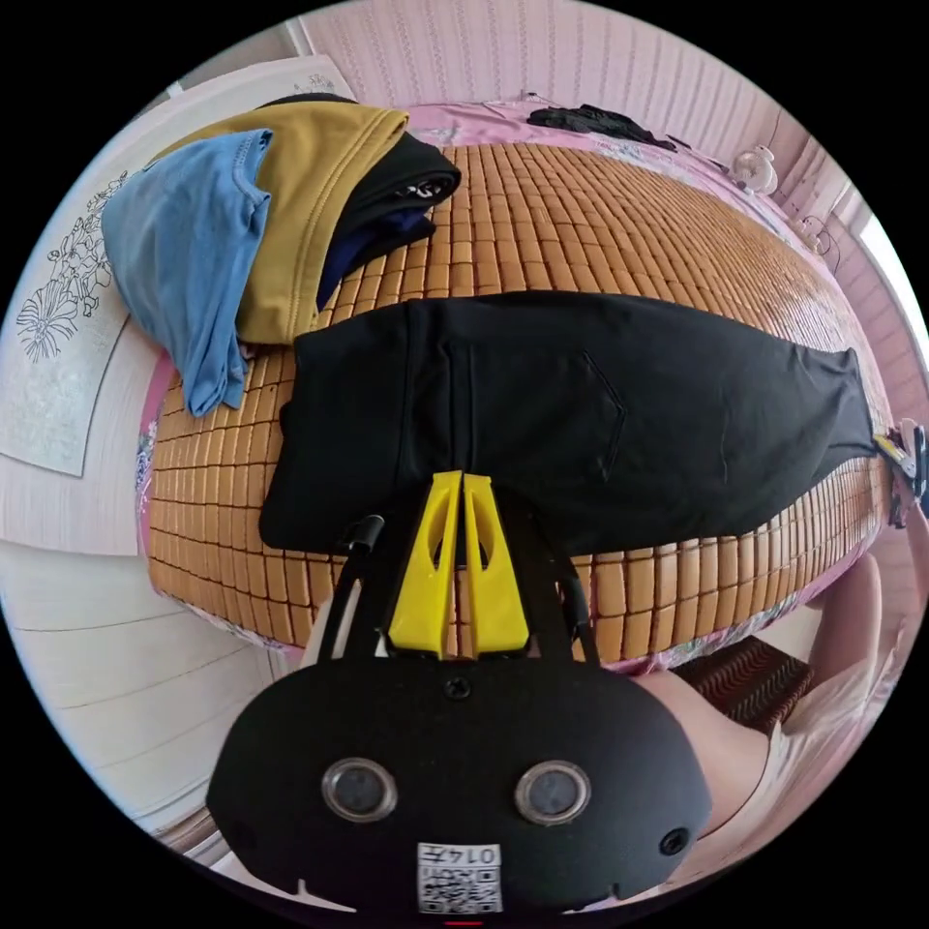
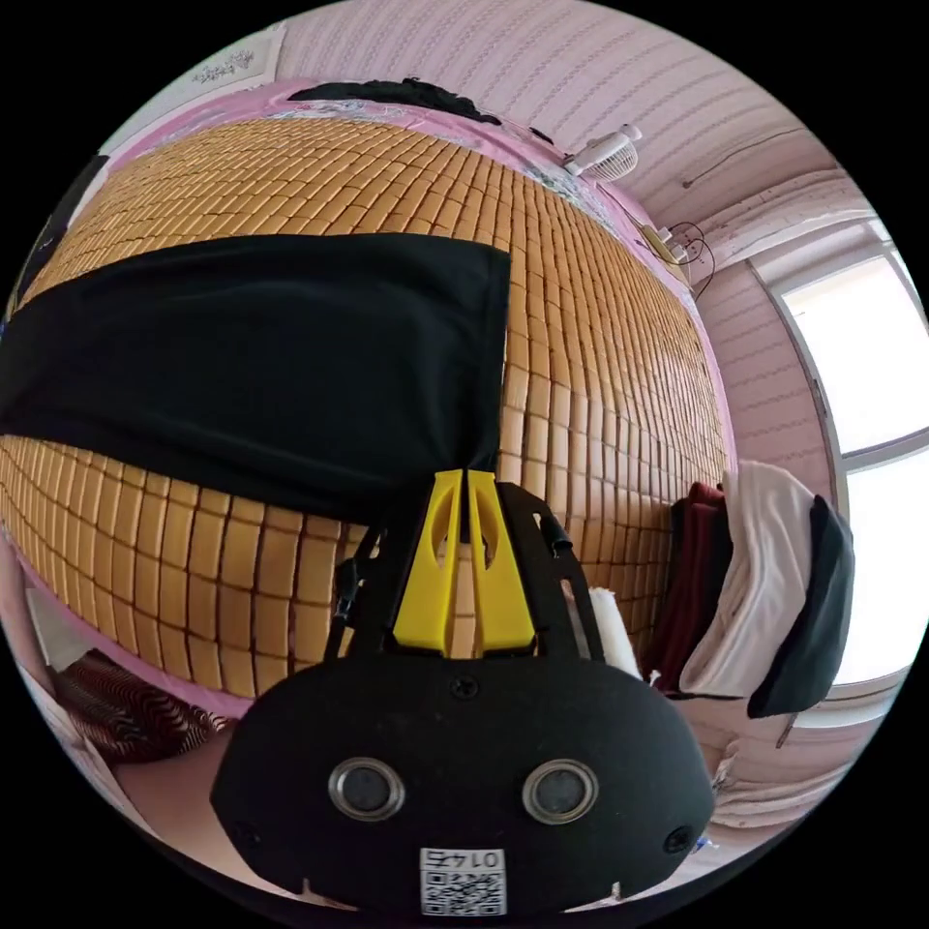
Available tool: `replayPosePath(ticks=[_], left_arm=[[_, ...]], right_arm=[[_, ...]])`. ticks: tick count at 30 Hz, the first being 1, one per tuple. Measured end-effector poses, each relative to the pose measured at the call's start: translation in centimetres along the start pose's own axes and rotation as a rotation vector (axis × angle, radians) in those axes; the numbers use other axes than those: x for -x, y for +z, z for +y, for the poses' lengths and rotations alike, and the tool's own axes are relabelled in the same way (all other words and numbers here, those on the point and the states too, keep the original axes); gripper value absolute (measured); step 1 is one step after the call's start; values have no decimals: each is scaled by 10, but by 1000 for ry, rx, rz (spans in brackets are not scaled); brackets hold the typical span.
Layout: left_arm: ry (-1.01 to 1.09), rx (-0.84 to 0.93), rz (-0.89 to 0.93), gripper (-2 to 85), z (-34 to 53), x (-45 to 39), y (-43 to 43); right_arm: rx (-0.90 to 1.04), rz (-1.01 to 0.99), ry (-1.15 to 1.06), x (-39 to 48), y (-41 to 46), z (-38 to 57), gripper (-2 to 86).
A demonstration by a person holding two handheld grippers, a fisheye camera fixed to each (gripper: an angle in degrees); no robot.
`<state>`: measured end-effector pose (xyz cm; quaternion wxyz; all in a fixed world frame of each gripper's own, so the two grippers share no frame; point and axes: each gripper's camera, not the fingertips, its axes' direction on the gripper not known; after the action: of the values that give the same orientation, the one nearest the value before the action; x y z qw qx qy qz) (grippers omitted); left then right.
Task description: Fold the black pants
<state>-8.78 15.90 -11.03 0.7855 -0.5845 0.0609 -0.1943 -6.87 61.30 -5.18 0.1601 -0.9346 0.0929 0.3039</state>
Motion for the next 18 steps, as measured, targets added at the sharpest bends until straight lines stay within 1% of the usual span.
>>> replayPosePath(ticks=[2, 3, 5, 7, 9, 10, 12, 13, 15, 16, 18], left_arm=[[-6, 5, 9, -9, 12, -4, 1], [-39, -2, 42, -9, 21, -5, 0], [-91, -20, 93, -8, 34, -8, -4], [-94, -102, 141, -5, 49, -20, -19], [13, -205, 161, 9, 61, -58, -44], [56, -216, 164, 15, 62, -70, -49], [222, -240, 179, 47, 62, -126, -60], [267, -243, 192, 53, 61, -141, -61], [449, -290, 274, 71, 57, -201, -63], [487, -307, 302, 73, 56, -216, -62], [635, -301, 394, 86, 49, -273, -53]], right_arm=[[6, -84, 52, -6, -12, 37, -2], [-6, -105, 75, -8, -17, 47, -2], [-99, -165, 218, -22, -38, 85, 10], [-130, -182, 322, -33, -47, 109, 25], [-147, -188, 411, -41, -50, 126, 52], [-147, -205, 451, -45, -48, 132, 77], [-139, -241, 490, -50, -41, 134, 87], [-138, -273, 526, -53, -34, 133, 85], [-108, -348, 545, -57, -21, 128, 67], [-54, -388, 550, -60, -14, 123, 47], [-36, -385, 511, -62, -19, 117, 20]])
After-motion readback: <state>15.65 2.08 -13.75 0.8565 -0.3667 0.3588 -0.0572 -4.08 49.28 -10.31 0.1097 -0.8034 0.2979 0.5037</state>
